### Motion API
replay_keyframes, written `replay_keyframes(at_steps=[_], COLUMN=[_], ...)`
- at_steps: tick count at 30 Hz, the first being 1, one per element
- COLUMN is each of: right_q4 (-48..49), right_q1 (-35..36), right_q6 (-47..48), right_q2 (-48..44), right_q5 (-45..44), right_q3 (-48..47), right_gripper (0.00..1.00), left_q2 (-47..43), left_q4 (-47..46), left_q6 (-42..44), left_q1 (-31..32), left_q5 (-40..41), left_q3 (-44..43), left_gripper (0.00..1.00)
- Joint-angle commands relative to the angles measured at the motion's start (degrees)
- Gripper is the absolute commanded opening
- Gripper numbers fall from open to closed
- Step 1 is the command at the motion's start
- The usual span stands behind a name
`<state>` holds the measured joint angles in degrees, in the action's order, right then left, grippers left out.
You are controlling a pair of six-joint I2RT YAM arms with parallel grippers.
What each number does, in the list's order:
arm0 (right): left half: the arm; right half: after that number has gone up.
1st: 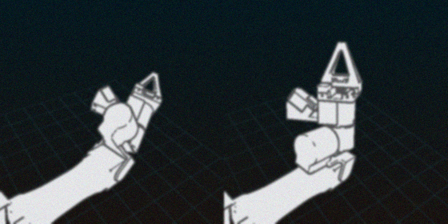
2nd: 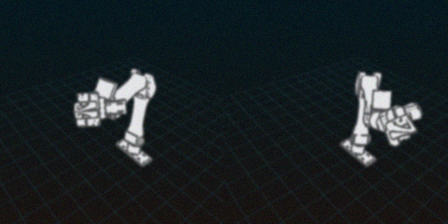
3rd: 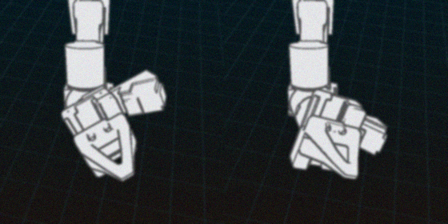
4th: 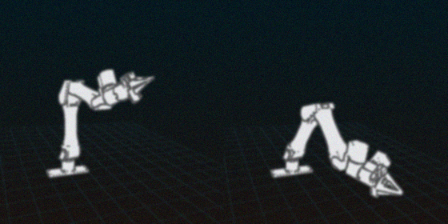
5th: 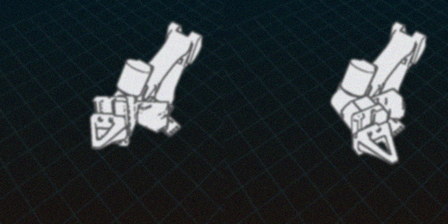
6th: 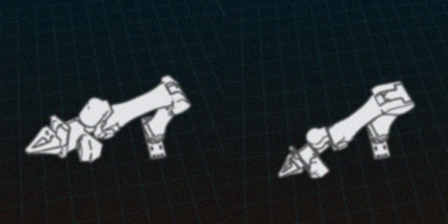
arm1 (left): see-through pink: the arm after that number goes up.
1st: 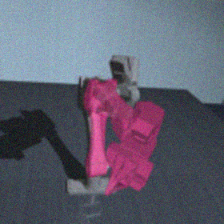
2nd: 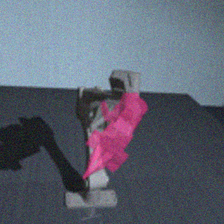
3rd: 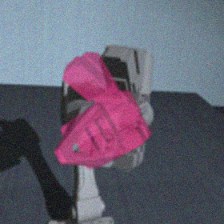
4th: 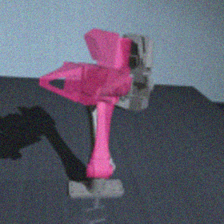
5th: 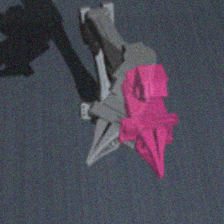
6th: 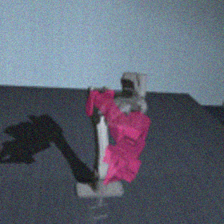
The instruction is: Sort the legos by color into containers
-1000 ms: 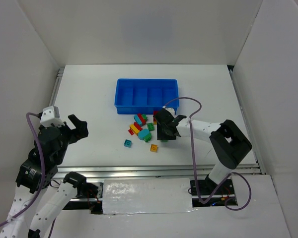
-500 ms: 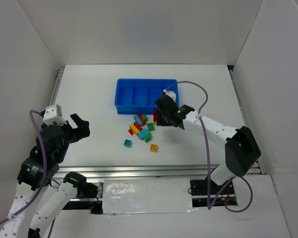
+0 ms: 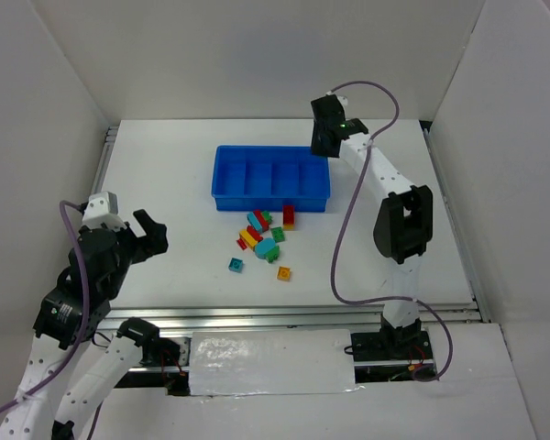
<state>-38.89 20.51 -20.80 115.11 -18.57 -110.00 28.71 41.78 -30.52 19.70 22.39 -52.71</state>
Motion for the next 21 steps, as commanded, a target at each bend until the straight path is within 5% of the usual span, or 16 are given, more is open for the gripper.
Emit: replay_keyframes(at_steps=[1,8,15,21], right_q4=[-5.66,-4.52,-3.91,-5.74], right_q1=[-0.82,-1.09,-1.09,-0.91], right_q6=[3.13,3.92,4.01,2.96], right_q2=[3.8,8.11,8.11,5.04], right_q5=[0.98,2.04,3.45,5.03], right_q3=[-6.19,-7.86,-8.13,-8.66], right_gripper=[0.07,0.22,0.7,0.77], left_q2=[0.82,2.14,2.05,1.79], left_q4=[-2.93,-3.2,-3.28,-3.11], left_q6=[1.52,2.04,2.05,1.87], left_q1=[0.25,0.16,0.16,0.16], left_q5=[-0.95,-2.0,-2.09,-1.91], left_q3=[0.41,0.33,0.41,0.41], left_gripper=[0.99,1.0,1.0,1.0])
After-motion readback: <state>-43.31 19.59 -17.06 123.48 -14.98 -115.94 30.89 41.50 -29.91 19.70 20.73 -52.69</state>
